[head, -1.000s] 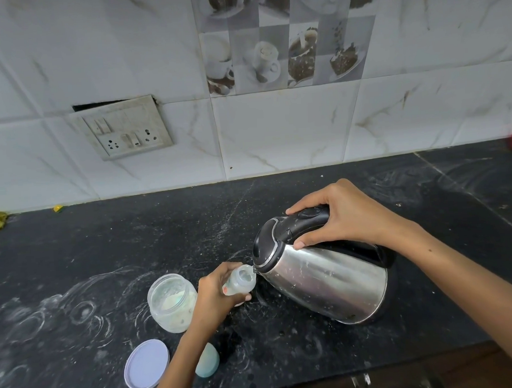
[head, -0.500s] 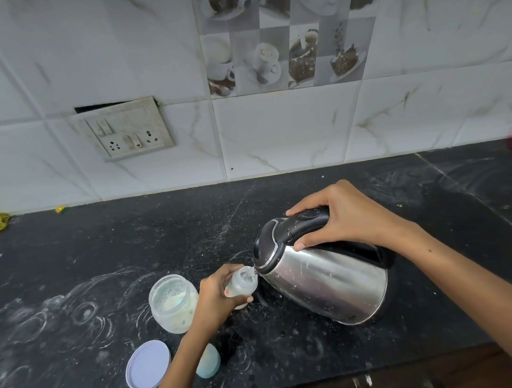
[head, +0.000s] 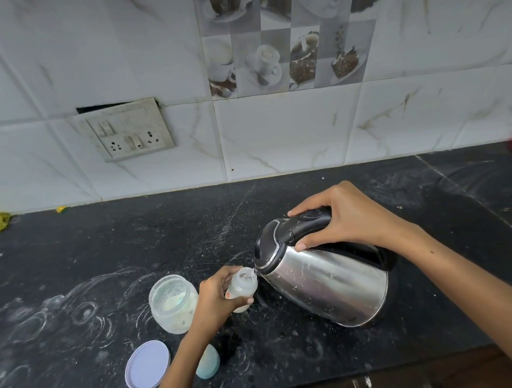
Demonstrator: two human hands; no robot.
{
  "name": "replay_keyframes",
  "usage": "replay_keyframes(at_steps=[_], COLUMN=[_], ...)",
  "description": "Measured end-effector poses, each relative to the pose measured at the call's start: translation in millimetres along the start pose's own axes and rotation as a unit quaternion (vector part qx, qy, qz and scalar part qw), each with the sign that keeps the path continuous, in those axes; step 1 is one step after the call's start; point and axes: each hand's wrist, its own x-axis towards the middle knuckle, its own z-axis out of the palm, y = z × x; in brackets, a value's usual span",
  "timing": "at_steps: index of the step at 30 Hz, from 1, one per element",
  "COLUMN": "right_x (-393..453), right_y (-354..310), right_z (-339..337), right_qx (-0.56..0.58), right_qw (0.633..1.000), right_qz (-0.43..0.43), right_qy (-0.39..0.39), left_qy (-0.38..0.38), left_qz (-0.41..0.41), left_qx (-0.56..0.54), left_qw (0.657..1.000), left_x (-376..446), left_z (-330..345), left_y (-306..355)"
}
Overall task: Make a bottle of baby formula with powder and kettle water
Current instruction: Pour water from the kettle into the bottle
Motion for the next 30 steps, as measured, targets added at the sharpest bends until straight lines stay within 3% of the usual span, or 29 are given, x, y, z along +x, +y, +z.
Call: replay_keyframes(at_steps=[17,25,30], right_x=[-7,-16,-29], right_y=[13,35,54], right_z=[1,4,19], right_qx=[0.054,0.126,0.217], right_qw=[0.998,0.987,0.956], right_qz=[0.000,-0.001,0.008], right_qy=[0.025,0.099,0.196], left_qy=[0.004,0.030,0.073], left_qz=[-0.003,-0.004,-0.001], left_qx=[-0.012,-0.054,-0.084], left_qw=[1.000,0.998,0.994], left_x=[-5,-10,-17], left_z=[3,3,2], left_y=[3,11,18])
